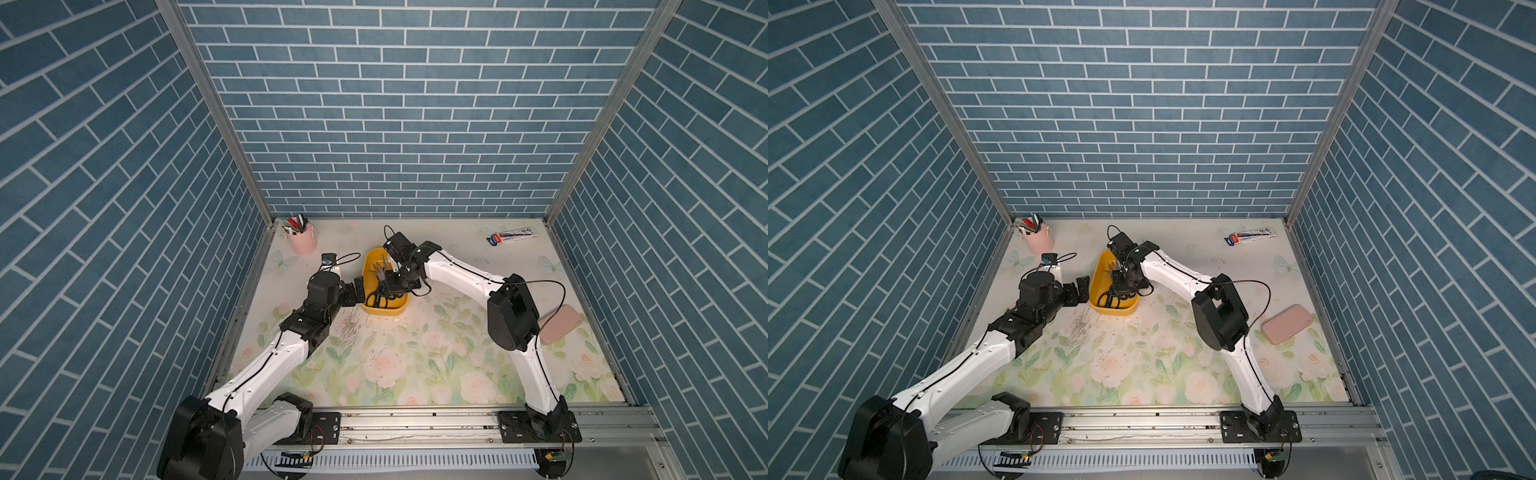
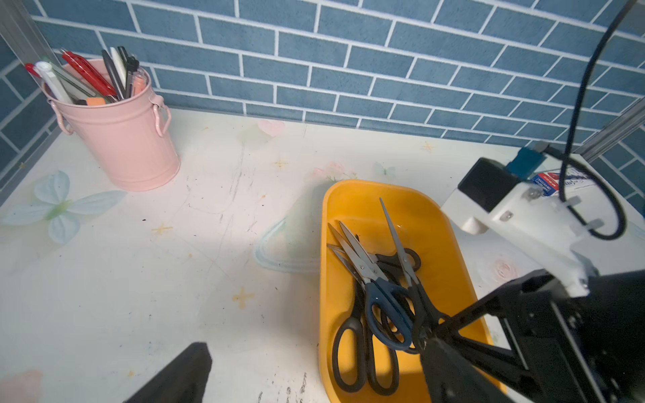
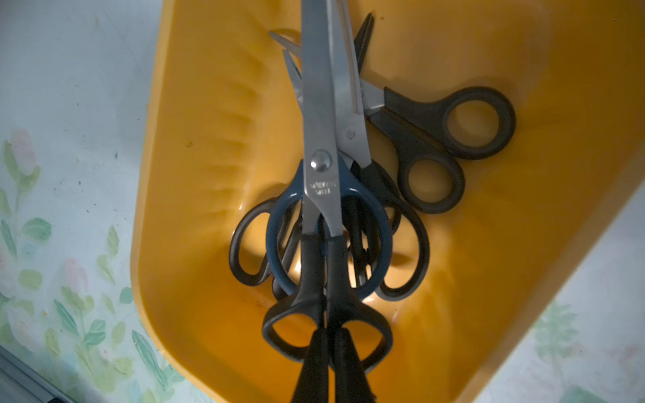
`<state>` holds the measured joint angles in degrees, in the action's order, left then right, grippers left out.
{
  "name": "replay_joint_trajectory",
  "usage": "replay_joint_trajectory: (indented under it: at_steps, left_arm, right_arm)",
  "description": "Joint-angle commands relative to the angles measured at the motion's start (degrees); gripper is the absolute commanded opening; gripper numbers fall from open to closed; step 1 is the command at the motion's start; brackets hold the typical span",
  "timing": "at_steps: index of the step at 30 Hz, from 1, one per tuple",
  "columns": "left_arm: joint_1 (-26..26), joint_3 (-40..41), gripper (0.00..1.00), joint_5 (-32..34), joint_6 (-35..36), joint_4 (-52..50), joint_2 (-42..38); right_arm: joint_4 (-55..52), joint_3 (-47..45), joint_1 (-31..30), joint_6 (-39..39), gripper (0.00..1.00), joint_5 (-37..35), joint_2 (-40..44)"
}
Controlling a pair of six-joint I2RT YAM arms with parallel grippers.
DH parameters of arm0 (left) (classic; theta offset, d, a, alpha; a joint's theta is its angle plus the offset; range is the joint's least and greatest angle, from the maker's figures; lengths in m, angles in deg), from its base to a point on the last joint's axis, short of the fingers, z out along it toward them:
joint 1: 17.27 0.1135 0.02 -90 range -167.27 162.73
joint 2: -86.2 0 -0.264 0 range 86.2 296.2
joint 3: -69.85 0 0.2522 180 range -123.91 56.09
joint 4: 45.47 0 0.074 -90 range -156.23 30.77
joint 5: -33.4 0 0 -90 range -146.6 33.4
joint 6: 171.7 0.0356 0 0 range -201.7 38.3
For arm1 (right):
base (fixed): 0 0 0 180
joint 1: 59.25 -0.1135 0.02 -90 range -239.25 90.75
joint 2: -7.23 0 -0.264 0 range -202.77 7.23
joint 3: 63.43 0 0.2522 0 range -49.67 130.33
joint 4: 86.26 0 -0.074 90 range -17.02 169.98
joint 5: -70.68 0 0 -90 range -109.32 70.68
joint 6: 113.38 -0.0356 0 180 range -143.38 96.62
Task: Put the scissors into the storage box
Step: Place the scissors in the storage box, then reset both arms
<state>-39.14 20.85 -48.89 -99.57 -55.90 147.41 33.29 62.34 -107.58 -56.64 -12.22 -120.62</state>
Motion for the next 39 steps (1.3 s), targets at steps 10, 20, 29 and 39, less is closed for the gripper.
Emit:
replay_joint_trajectory:
  at_steps: [10, 20, 29, 39]
  left_arm:
    - [0.51, -0.22, 1.0, 5.84, -1.58, 0.8, -3.3]
    - [0.69, 5.3, 1.0, 20.14, 1.88, 13.94, -16.4]
    - [4.54, 15.99, 1.0, 26.11, 12.41, 25.5, -23.63]
    - [13.41, 32.6, 1.0, 32.05, 10.64, 39.47, -25.03]
  right_arm:
    - [-1.56, 7.95, -0.08, 4.37, 0.58, -6.11, 1.59]
    - [22.02, -18.13, 0.61, 21.99, 0.86, -33.51, 28.95]
    - [51.64, -49.6, 9.81, 34.84, 1.0, -50.7, 47.07]
    - [78.27, -79.74, 27.6, 35.76, 1.0, -47.24, 56.77]
